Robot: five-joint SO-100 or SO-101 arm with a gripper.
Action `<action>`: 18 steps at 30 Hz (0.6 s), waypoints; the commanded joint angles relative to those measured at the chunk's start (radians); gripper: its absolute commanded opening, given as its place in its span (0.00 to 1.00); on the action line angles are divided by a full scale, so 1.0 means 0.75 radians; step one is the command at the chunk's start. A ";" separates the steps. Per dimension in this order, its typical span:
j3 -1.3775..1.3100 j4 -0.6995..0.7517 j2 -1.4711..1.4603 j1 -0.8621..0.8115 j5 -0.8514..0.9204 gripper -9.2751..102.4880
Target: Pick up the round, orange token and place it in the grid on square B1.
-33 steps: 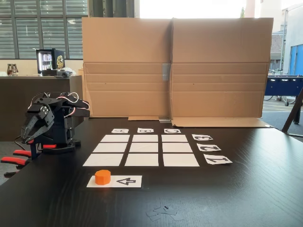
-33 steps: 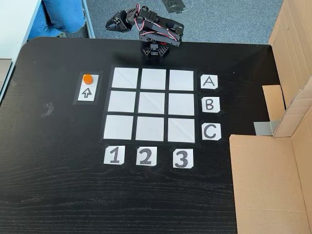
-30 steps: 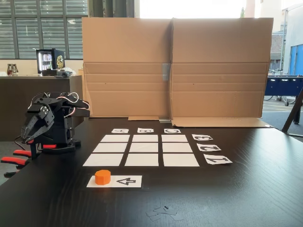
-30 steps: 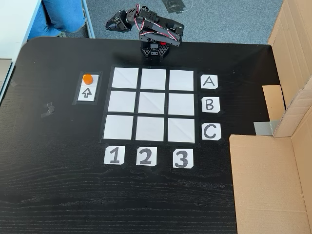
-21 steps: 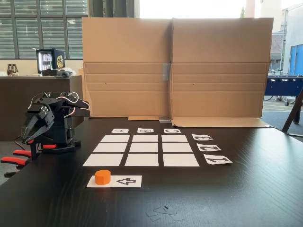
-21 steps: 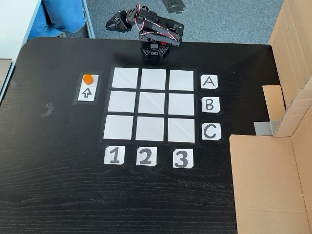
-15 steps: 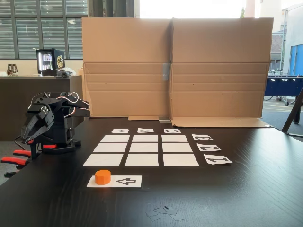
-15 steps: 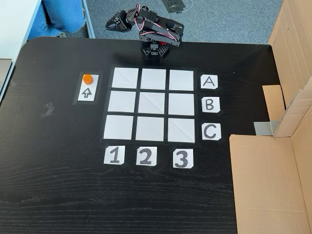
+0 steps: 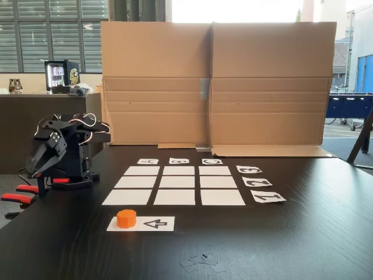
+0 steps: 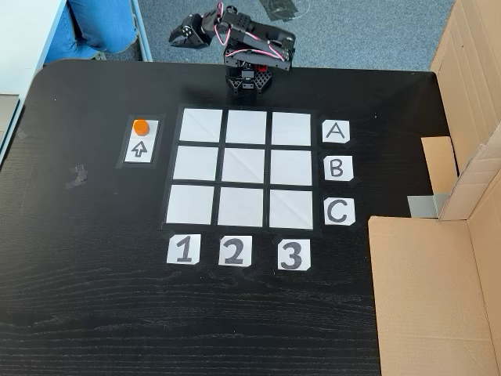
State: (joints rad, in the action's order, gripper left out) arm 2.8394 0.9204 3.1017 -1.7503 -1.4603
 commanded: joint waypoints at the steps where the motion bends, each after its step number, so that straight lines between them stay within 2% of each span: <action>1: -0.241 0.061 -0.153 -0.033 0.027 0.13; 4: -0.405 0.180 -0.284 -0.020 0.029 0.18; 7: -0.544 0.268 -0.425 -0.006 0.025 0.28; 13: -0.810 0.358 -0.742 0.110 -0.025 0.35; 18: -1.143 0.560 -1.035 0.221 -0.065 0.39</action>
State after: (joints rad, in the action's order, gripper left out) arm 2.1399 1.2671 2.4237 -1.6153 -1.4972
